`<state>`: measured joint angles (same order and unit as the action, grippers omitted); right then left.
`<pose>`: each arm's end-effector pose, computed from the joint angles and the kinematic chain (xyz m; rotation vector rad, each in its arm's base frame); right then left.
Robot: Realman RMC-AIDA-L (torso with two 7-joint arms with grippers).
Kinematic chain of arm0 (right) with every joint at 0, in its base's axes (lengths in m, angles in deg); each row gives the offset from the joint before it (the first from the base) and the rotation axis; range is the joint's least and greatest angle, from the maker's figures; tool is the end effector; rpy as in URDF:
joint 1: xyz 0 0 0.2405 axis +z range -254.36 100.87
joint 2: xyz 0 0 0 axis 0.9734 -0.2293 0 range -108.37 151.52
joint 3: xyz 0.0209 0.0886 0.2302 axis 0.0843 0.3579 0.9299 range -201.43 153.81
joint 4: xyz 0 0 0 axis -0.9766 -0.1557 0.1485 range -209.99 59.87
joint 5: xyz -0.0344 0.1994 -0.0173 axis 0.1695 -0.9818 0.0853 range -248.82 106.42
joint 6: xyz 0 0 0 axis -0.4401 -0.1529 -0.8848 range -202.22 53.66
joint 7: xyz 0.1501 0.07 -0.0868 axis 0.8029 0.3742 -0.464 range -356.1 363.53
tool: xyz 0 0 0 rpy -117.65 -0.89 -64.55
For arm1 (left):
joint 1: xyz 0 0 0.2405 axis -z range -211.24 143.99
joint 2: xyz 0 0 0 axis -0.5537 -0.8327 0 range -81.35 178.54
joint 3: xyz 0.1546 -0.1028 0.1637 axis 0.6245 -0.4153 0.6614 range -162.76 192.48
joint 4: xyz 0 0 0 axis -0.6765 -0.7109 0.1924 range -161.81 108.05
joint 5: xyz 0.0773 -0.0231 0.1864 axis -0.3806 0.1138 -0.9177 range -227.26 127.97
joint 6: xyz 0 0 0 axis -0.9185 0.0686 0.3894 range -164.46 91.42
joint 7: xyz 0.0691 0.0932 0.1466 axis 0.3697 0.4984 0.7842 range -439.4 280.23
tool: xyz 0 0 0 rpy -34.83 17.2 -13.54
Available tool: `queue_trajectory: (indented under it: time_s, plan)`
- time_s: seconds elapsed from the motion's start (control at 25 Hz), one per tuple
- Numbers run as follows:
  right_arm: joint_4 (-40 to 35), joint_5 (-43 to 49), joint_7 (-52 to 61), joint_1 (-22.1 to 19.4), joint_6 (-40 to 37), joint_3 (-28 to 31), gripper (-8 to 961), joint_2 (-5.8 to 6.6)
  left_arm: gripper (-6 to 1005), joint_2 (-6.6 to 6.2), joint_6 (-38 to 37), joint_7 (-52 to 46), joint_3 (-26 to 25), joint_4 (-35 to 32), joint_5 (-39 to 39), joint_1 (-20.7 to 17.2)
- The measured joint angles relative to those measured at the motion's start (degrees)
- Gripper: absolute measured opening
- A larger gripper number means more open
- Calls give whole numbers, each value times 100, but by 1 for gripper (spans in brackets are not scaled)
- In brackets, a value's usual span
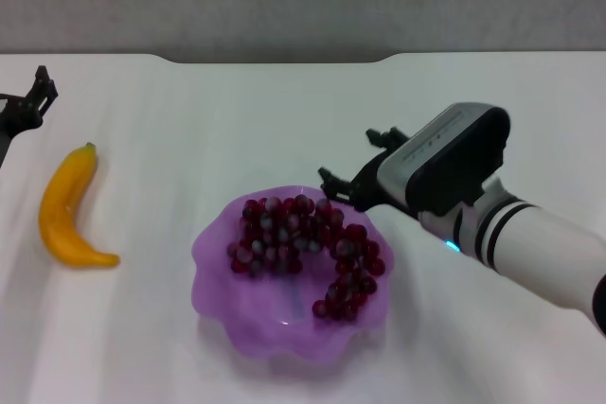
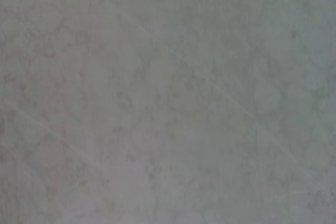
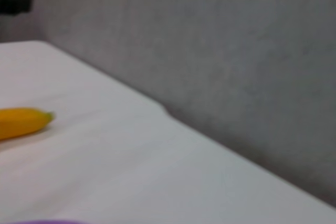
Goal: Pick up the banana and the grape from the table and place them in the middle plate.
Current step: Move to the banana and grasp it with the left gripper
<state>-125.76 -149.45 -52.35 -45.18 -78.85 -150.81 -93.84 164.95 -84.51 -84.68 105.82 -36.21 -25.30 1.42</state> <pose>0.1846 0.4081 -0.1249 -2.2320 0.3991 0.2219 -0.3211 0.4438 0.0446 -1.4511 -0.6189 -0.5376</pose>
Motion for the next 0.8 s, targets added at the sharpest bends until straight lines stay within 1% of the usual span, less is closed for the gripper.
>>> queue_trajectory:
  time_s: [0.12,0.2,0.28,0.32,0.44,0.52,0.6,0.8]
  plan:
    - [76,-41,50,-8,-73,230,831,11,771,0,0,0,0,1,0,-4]
    - [234,-68,97,65,349,688,860,24,771,0,0,0,0,1,0,-5]
    - [454,-38,98,186,1000,1274,888,34,770,0,0,0,0,0,0,-6]
    - [569,-4,88,248,1272,1556,888,43,769,0,-1,0,0,-1,0,-6]
    - [754,197,62,281,1586,2099,886,65,768,0,0,0,0,-2,-5,-13]
    - [729,415,59,177,1580,2310,886,65,768,0,0,0,0,0,-7,-21]
    - [703,632,59,34,1404,2453,885,52,767,0,0,0,0,4,-7,-23]
    - [786,740,62,-229,423,2461,883,32,765,0,0,0,0,-4,-10,-17]
